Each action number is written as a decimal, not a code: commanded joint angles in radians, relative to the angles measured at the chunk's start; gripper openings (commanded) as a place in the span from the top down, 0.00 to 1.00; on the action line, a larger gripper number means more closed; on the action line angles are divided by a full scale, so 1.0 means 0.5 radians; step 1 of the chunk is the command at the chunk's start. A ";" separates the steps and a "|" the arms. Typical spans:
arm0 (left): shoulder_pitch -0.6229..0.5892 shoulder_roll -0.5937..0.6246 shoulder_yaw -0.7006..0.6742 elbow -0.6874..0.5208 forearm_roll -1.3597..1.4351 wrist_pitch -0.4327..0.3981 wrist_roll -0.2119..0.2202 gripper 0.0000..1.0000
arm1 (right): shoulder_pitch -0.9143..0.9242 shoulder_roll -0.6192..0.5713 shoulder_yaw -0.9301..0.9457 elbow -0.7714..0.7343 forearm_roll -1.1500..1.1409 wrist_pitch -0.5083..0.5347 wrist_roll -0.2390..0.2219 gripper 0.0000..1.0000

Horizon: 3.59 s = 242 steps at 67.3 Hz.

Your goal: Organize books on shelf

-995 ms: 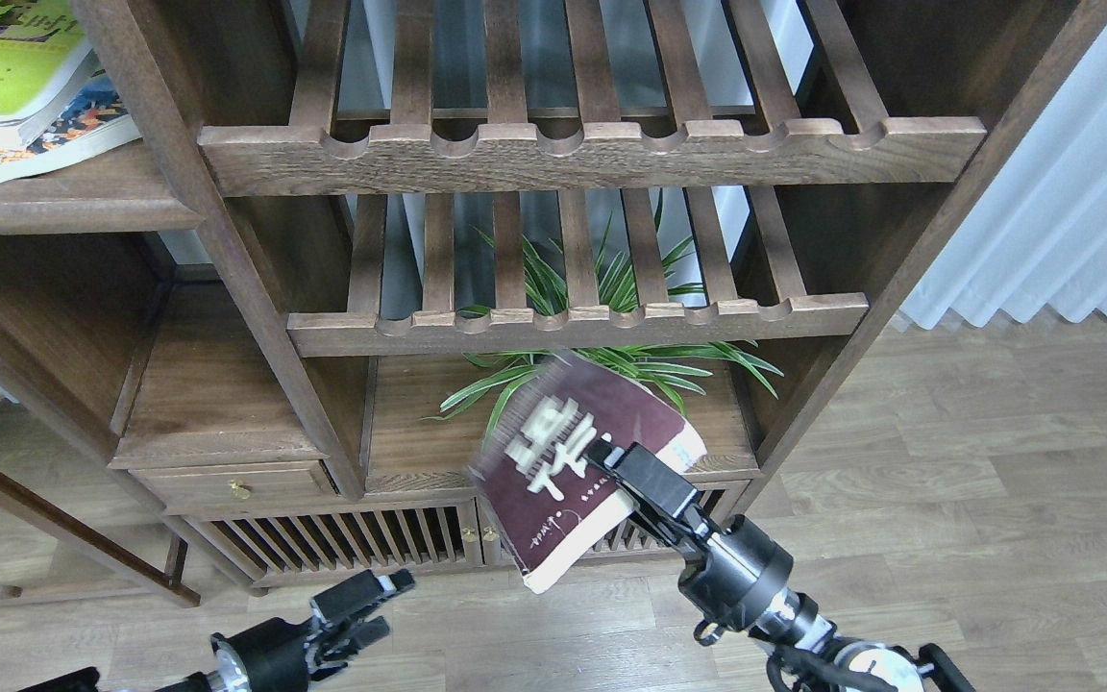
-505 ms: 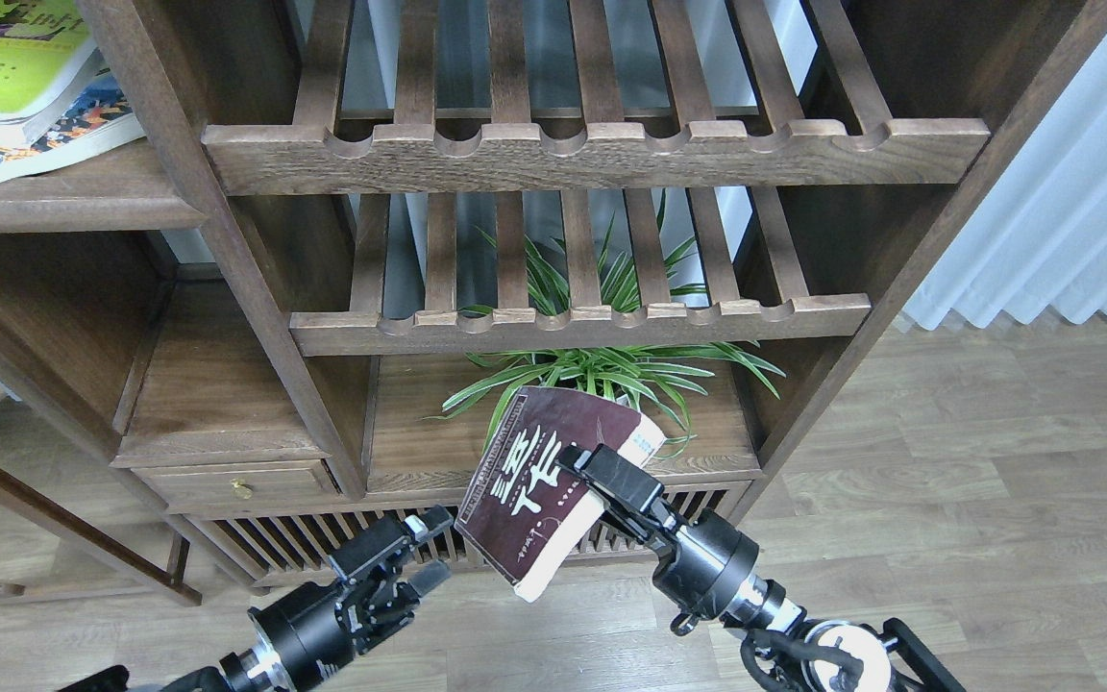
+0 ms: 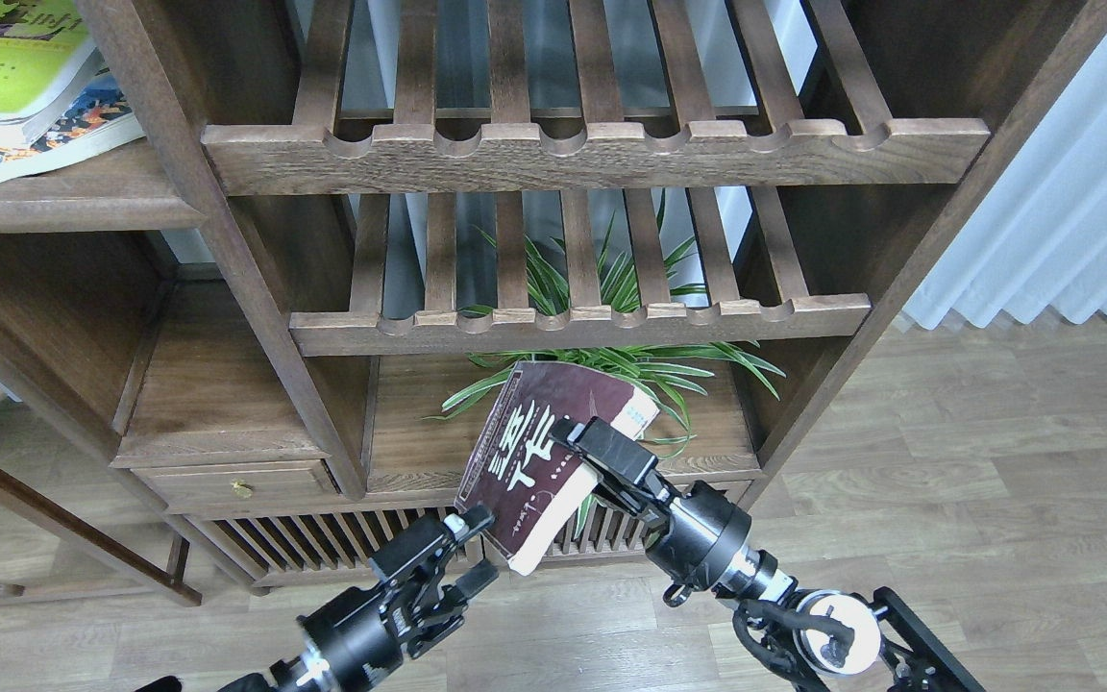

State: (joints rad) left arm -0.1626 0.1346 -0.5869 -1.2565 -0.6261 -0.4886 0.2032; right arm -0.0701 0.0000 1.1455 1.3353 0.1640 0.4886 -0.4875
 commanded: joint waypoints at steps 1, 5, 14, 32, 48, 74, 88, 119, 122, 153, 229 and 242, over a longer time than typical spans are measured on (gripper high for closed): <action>0.003 -0.128 -0.099 0.034 0.000 0.000 -0.004 0.07 | -0.001 0.000 -0.042 0.008 0.000 0.000 0.015 0.99; 0.006 -0.159 -0.109 0.049 -0.003 0.000 -0.004 0.10 | -0.001 0.000 -0.058 0.011 0.000 0.000 0.024 0.99; 0.006 -0.229 -0.124 0.111 -0.033 0.000 -0.008 0.33 | -0.001 0.000 -0.061 0.014 0.000 0.000 0.036 0.99; -0.031 -0.183 -0.139 0.221 -0.377 0.000 -0.017 0.97 | -0.001 0.000 -0.061 0.017 0.000 0.000 0.039 0.98; -0.061 0.133 -0.164 0.286 -0.380 0.000 0.133 1.00 | 0.002 0.000 -0.128 0.002 -0.030 0.000 0.033 0.60; -0.077 0.452 -0.149 0.252 -0.273 0.000 0.360 1.00 | 0.021 0.000 -0.177 -0.063 -0.153 0.000 0.236 0.00; -0.080 0.961 -0.118 0.148 -0.092 0.000 0.453 0.99 | 0.030 0.000 -0.162 -0.152 -0.153 0.000 0.236 0.00; -0.316 2.375 -0.161 -0.291 -0.049 0.000 0.571 0.97 | 0.060 0.000 -0.177 -0.238 -0.159 0.000 0.236 0.00; -0.395 2.464 -0.155 -0.319 -0.046 0.000 0.571 0.97 | 0.060 0.000 -0.177 -0.238 -0.159 0.000 0.236 0.00; -1.362 2.744 -0.124 -0.291 -0.043 0.000 0.571 0.97 | 0.064 0.000 -0.177 -0.238 -0.162 0.000 0.236 0.00; -2.191 1.621 -0.124 1.102 0.399 0.000 0.571 0.97 | 0.002 0.000 -0.183 -0.229 -0.178 0.000 0.226 0.00; -2.200 1.461 -0.164 1.267 0.396 0.000 0.571 0.68 | 0.002 0.000 -0.186 -0.229 -0.178 0.000 0.226 0.00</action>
State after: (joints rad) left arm -1.2576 0.9074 -0.6498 -0.6498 -0.4264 -0.4885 0.4887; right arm -0.0690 0.0000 1.0536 1.2212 0.0752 0.4886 -0.3743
